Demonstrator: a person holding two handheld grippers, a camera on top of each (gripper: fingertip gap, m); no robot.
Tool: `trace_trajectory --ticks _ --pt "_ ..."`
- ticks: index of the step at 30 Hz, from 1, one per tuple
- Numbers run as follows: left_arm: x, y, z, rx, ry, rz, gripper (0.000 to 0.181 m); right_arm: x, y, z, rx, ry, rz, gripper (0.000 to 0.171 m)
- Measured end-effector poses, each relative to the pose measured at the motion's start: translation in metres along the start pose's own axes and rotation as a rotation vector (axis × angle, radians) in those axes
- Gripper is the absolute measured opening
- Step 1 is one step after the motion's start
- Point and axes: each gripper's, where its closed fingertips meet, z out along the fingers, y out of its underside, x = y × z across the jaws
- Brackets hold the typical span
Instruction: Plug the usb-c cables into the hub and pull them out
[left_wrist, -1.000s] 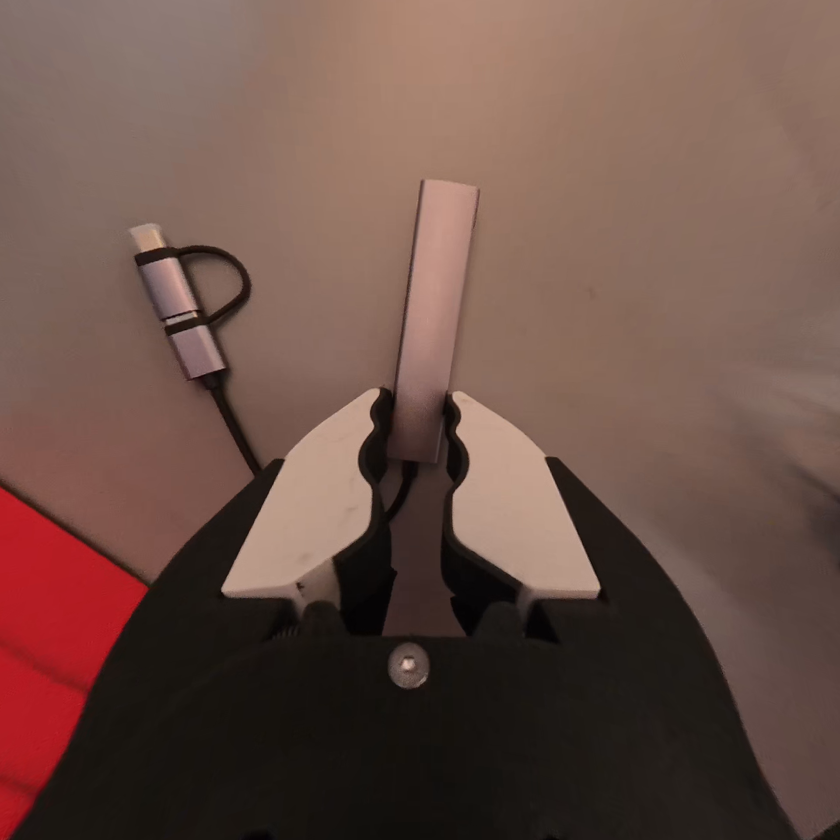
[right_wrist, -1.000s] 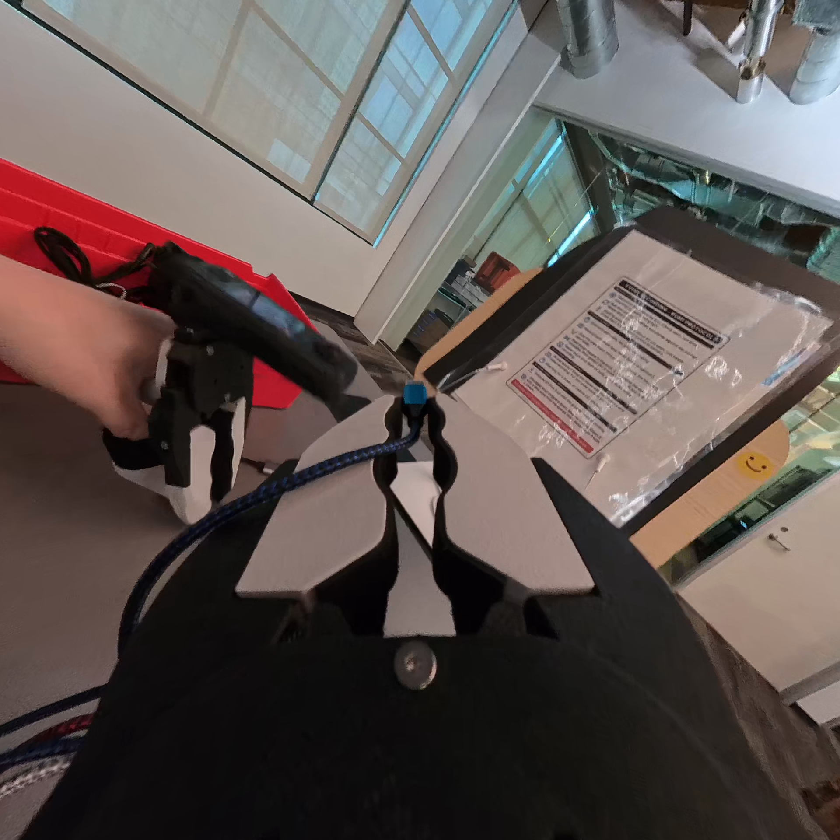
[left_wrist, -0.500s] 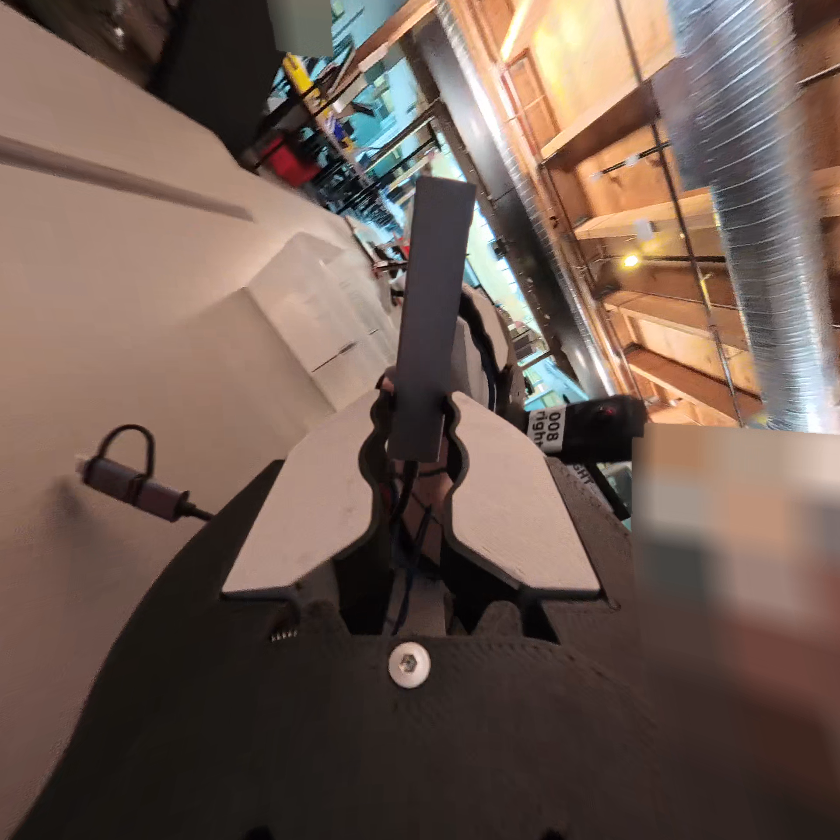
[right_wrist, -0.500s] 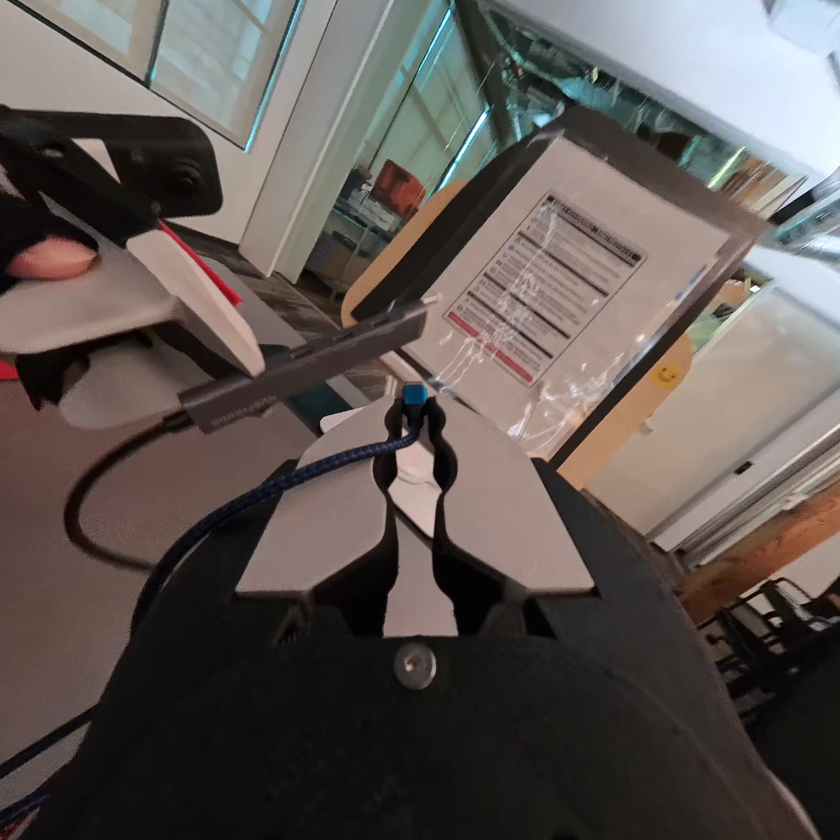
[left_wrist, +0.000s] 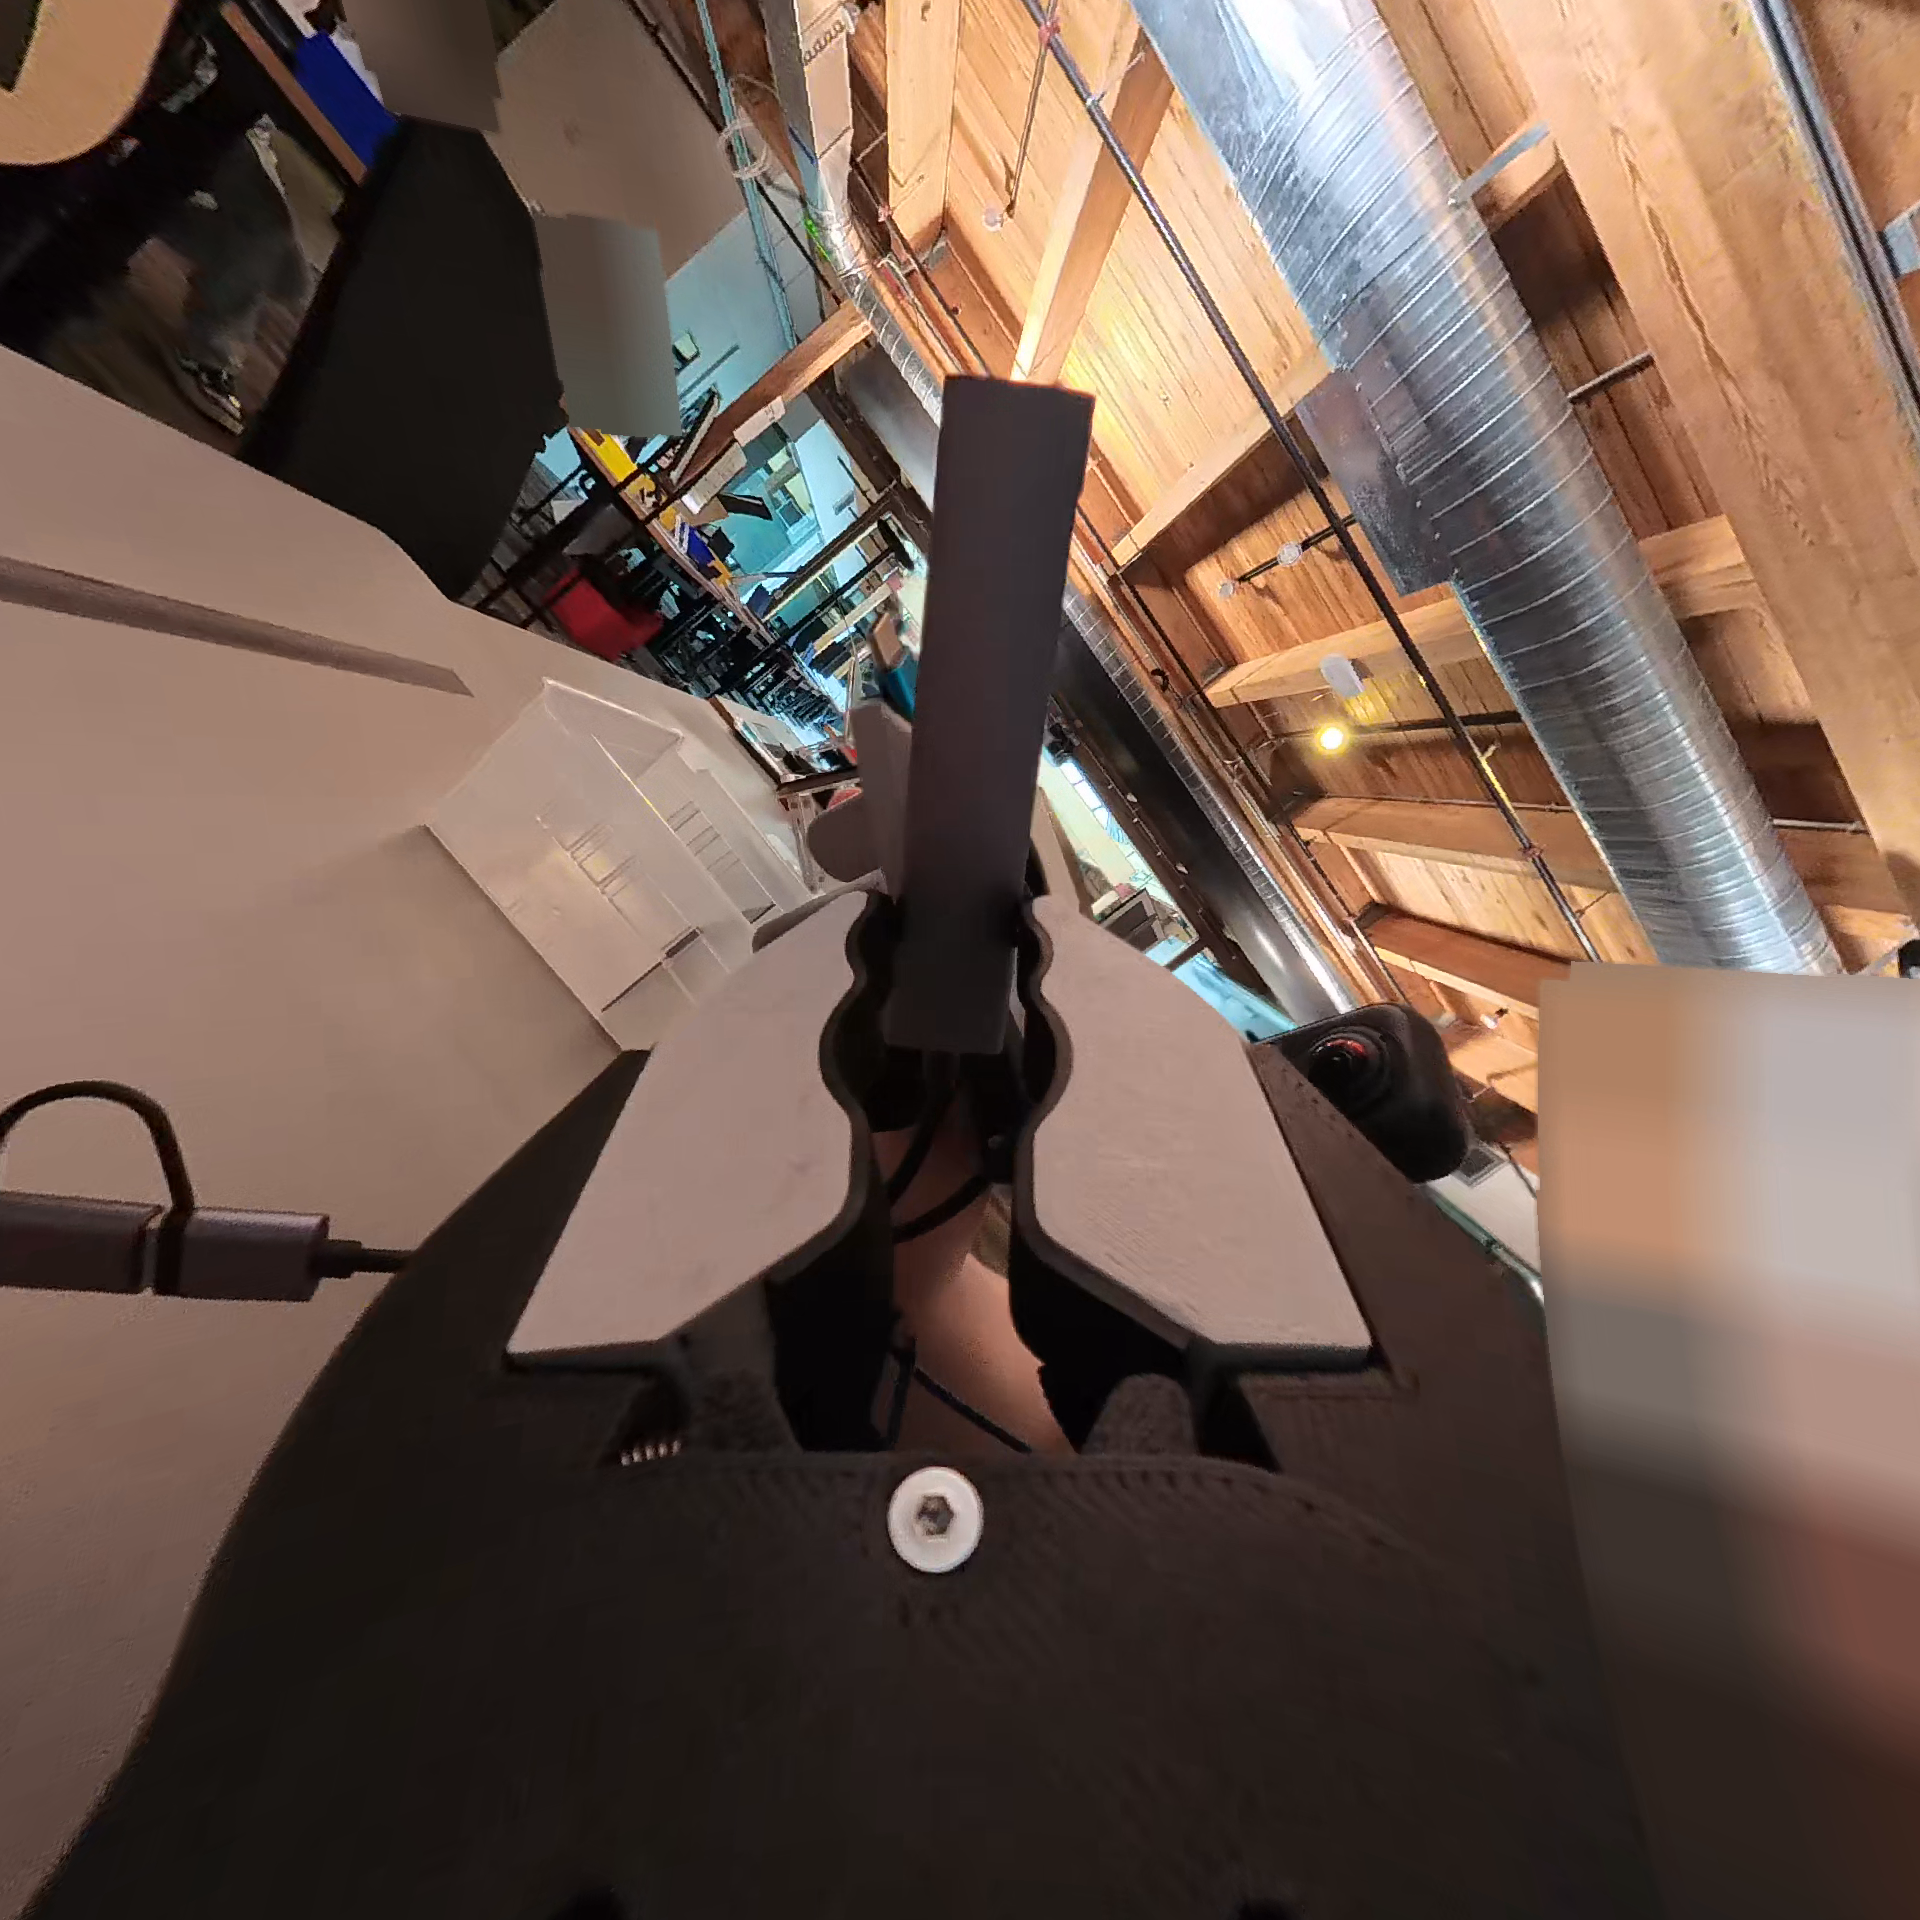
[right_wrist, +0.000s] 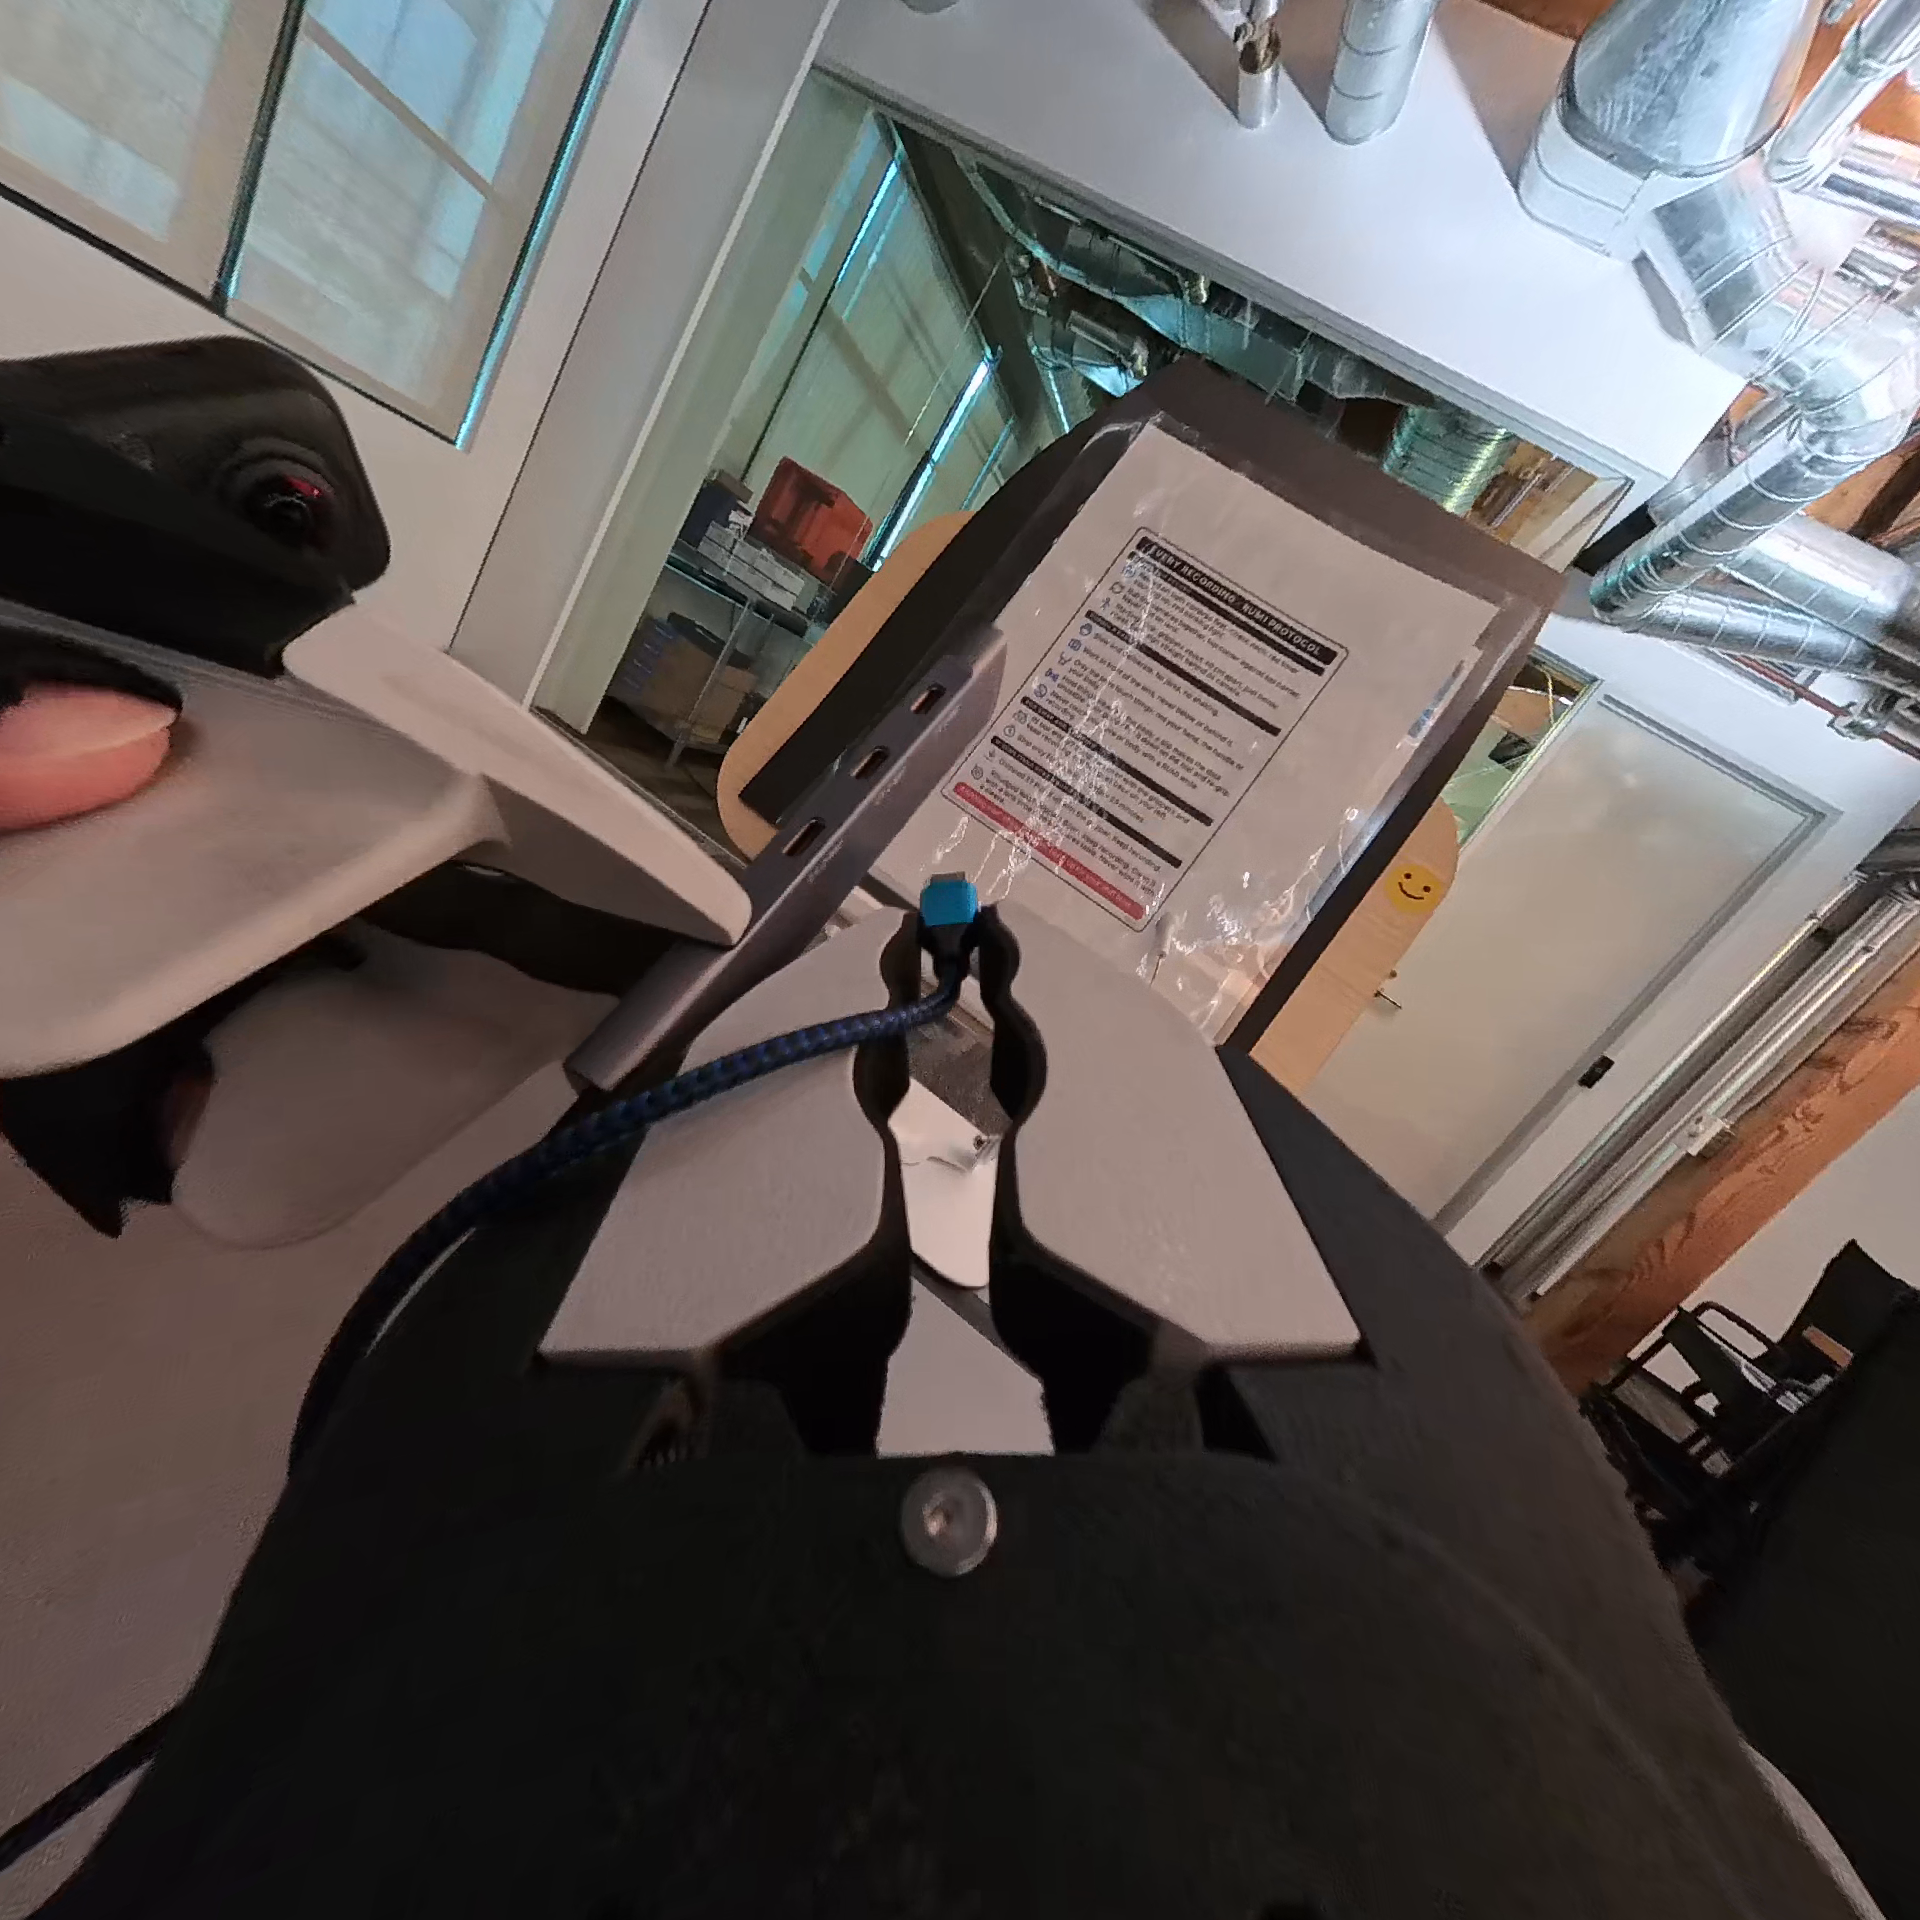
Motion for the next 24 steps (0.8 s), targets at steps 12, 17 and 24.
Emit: trace_trajectory --ticks 12,17,24 --pt "0.006 0.002 0.004 0.012 0.051 0.024 0.022 0.003 -0.005 -0.003 0.065 0.001 0.054 0.011" --pt "0.008 0.002 0.005 0.021 0.08 0.033 0.022 0.004 -0.007 -0.004 0.07 0.006 0.05 0.011" --pt "0.006 -0.01 -0.003 0.03 -0.034 0.227 0.022 0.002 -0.002 0.0 0.044 -0.007 -0.016 0.012"
